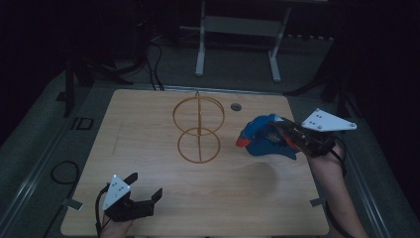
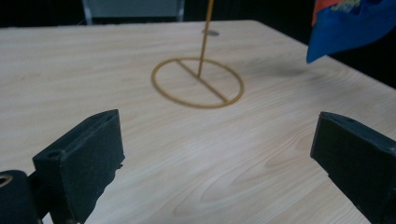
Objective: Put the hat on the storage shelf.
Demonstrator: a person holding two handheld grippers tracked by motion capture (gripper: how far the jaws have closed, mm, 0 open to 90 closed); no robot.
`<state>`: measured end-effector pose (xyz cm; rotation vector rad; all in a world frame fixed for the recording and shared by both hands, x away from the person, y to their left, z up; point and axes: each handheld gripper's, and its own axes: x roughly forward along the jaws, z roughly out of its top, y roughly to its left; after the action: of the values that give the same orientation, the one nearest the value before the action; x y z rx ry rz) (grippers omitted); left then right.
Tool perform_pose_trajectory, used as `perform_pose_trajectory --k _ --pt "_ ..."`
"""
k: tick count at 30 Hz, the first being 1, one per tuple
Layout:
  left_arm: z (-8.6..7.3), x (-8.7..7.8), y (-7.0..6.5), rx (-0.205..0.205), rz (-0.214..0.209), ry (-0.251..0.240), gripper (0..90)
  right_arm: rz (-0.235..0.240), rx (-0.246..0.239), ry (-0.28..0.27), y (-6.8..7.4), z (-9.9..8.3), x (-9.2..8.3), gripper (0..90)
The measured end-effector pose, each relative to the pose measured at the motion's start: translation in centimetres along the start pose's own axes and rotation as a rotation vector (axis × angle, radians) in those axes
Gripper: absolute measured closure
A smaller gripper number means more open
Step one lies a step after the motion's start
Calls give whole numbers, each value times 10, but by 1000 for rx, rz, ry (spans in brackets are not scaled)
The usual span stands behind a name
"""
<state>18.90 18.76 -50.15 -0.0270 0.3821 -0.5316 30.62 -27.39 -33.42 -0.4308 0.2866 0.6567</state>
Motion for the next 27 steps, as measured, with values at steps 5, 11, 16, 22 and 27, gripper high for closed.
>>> perform_pose_trajectory --k 5,11,16,22,27 --pt "19 2 -11 29 -34 -12 28 31 8 -26 5 1 -10 881" --pt "44 4 -28 99 -87 -25 28 90 22 -55 17 3 -17 881" --pt "62 10 -43 145 -144 -29 46 135 -5 -70 35 7 -21 881" --pt "77 22 -64 208 -218 -9 57 167 -36 -81 51 12 -24 880" --pt "95 36 -79 240 -259 -6 72 182 -41 -91 55 14 -25 880"
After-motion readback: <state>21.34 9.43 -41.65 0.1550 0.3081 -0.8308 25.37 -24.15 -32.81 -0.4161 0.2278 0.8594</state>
